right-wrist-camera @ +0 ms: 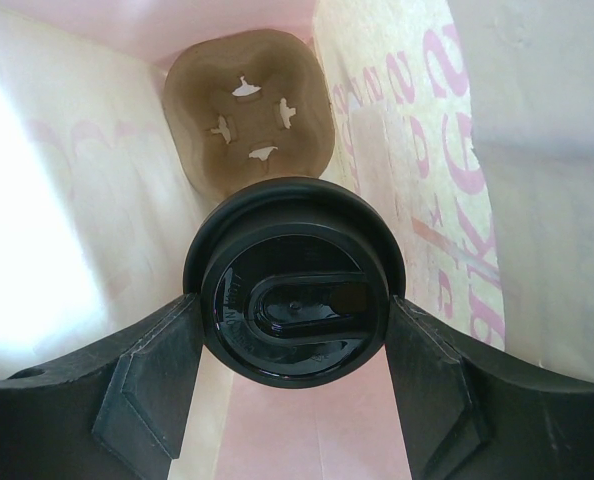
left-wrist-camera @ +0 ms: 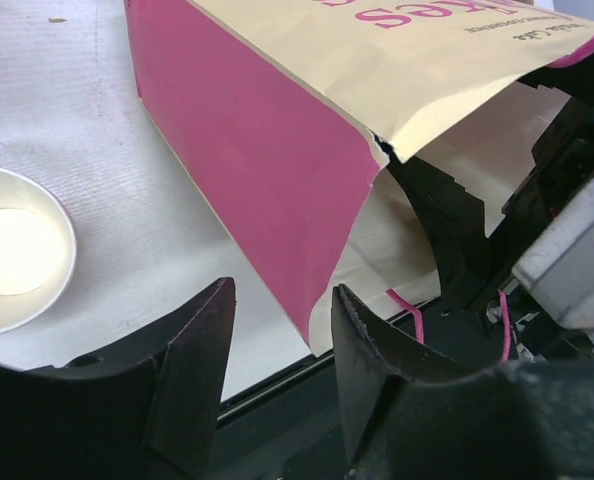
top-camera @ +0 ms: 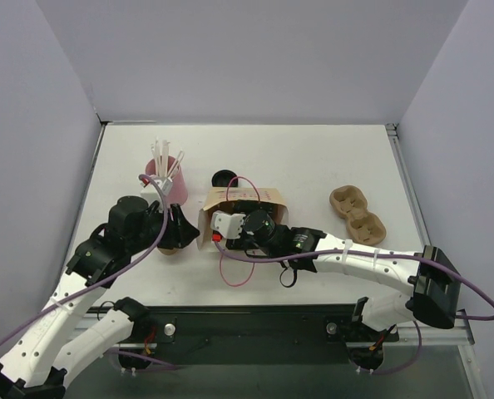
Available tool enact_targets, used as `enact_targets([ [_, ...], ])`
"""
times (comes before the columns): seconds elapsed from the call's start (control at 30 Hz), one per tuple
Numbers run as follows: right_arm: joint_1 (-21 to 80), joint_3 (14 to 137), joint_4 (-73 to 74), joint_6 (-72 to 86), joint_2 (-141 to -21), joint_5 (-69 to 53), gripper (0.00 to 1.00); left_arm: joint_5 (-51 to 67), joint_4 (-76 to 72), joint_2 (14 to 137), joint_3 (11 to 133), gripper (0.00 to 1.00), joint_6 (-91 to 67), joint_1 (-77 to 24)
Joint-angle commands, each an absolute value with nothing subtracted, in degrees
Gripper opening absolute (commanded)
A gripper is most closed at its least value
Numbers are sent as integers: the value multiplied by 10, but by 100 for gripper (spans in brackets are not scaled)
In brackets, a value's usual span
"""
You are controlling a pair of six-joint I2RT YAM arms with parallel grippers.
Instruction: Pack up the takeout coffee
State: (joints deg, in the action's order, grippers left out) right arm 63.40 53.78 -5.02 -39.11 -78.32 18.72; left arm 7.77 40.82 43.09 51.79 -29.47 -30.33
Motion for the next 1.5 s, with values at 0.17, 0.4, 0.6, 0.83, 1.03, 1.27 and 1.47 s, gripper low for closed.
enact_targets([
  [0.17, 630, 552, -55, -380, -777, 196, 41, 84, 365, 424, 514, 55, -318, -306],
  [0.4, 628, 555, -58, -377, -779, 186, 41, 93, 339, 434, 487, 54, -327, -308],
  [0.6, 607, 554, -57, -405, -775, 154, 41, 95, 320, 456, 488, 11, -314, -310],
  [0.83, 588, 550, -4, -504, -769, 108, 42, 127, 302, 465, 488, 0, -302, -310],
  [1.03, 584, 566, 15, -529, -790, 120, 41, 140, 297, 454, 475, 0, -291, -310],
  [1.27, 569, 573, -14, -546, -818, 97, 40, 153, 292, 439, 455, 0, -289, -310],
  [1.47, 567, 567, -15, -542, -812, 96, 39, 150, 301, 435, 456, 0, -284, -310],
])
